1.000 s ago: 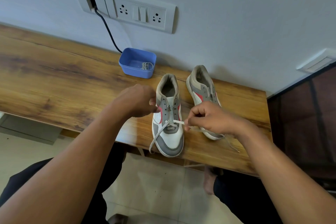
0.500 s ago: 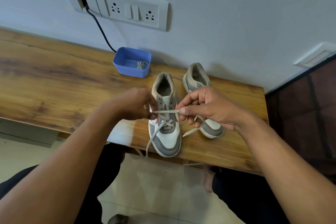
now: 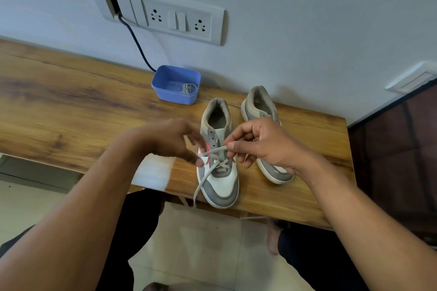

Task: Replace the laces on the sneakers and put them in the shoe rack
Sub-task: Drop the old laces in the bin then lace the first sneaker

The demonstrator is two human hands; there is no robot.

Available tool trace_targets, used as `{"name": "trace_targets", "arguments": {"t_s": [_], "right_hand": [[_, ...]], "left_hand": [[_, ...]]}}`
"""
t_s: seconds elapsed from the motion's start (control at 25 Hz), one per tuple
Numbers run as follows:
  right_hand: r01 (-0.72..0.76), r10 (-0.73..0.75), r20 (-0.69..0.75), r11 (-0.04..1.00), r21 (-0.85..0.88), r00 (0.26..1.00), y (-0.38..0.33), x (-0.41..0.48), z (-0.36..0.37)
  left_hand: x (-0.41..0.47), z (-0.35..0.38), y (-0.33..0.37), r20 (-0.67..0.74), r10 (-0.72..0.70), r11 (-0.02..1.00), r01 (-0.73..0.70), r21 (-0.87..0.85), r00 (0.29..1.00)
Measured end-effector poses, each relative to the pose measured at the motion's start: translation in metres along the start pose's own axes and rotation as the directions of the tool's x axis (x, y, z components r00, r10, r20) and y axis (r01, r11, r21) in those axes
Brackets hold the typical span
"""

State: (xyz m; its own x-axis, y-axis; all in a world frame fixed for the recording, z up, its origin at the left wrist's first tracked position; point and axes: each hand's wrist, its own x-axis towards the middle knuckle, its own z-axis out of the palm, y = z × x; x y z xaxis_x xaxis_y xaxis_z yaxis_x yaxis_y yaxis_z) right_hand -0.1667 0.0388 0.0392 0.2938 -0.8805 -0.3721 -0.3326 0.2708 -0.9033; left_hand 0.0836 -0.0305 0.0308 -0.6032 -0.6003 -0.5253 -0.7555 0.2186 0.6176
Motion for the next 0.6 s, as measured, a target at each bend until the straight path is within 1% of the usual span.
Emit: {"name": "trace_targets", "arguments": {"t_s": [0.08, 0.12, 0.16, 0.2, 0.24, 0.28, 0.32, 0.36, 0.4, 0.44, 0.48, 0.52, 0.56, 0.6], "right_hand": [[0.015, -0.015, -0.002, 1.000, -0.006, 1.000, 0.001, 0.005, 0.008], [0.009, -0.009, -0.007, 1.000, -0.009, 1.000, 0.002, 0.007, 0.008], [-0.004, 0.004, -0.012, 1.000, -0.015, 1.000, 0.002, 0.008, 0.004], [-0.022, 0.022, -0.020, 0.999, -0.026, 1.000, 0.002, 0.008, 0.000], [-0.039, 0.038, -0.027, 0.998, -0.041, 0.999, 0.003, 0.008, -0.003], [-0.048, 0.046, -0.029, 0.997, -0.053, 0.999, 0.004, 0.007, -0.004], [-0.046, 0.045, -0.025, 0.997, -0.054, 0.999, 0.004, 0.007, -0.002], [-0.033, 0.033, -0.015, 0.998, -0.047, 0.999, 0.003, 0.008, 0.004], [-0.015, 0.014, -0.010, 0.999, -0.035, 1.000, 0.003, 0.010, 0.010], [0.003, -0.003, -0.017, 1.000, -0.021, 1.000, 0.002, 0.012, 0.015], [0.015, -0.016, -0.036, 1.000, -0.011, 0.999, 0.002, 0.014, 0.017], [0.022, -0.022, -0.059, 1.000, -0.008, 0.998, 0.003, 0.016, 0.016], [0.025, -0.025, -0.078, 1.000, -0.008, 0.997, 0.004, 0.018, 0.015], [0.022, -0.023, -0.089, 1.000, -0.005, 0.996, 0.005, 0.020, 0.014]], "left_hand": [[0.001, 0.002, 0.009, -0.073, 0.128, 0.981, -0.137, -0.134, 0.989], [0.002, 0.001, 0.008, -0.089, 0.155, 0.976, -0.166, -0.142, 0.984], [0.002, -0.002, 0.004, -0.089, 0.142, 0.984, -0.151, -0.095, 0.986], [0.001, -0.006, -0.002, -0.063, 0.089, 0.996, -0.090, -0.011, 0.994], [0.000, -0.008, -0.008, -0.022, 0.007, 0.997, -0.005, 0.074, 1.000], [-0.002, -0.007, -0.011, 0.011, -0.057, 0.992, 0.055, 0.116, 0.998], [-0.003, -0.005, -0.010, 0.029, -0.057, 0.994, 0.054, 0.096, 0.998], [-0.002, -0.001, -0.007, 0.017, 0.003, 1.000, -0.004, 0.020, 1.000], [-0.002, 0.002, -0.001, -0.020, 0.084, 0.991, -0.085, -0.098, 0.996], [-0.001, 0.003, 0.005, -0.070, 0.135, 0.970, -0.146, -0.194, 0.988], [0.001, 0.003, 0.006, -0.116, 0.152, 0.958, -0.175, -0.227, 0.982], [0.001, 0.001, 0.005, -0.141, 0.143, 0.960, -0.172, -0.221, 0.980], [0.000, -0.002, 0.003, -0.137, 0.122, 0.965, -0.150, -0.216, 0.983], [-0.002, -0.002, 0.000, -0.103, 0.098, 0.965, -0.120, -0.234, 0.990]]}}
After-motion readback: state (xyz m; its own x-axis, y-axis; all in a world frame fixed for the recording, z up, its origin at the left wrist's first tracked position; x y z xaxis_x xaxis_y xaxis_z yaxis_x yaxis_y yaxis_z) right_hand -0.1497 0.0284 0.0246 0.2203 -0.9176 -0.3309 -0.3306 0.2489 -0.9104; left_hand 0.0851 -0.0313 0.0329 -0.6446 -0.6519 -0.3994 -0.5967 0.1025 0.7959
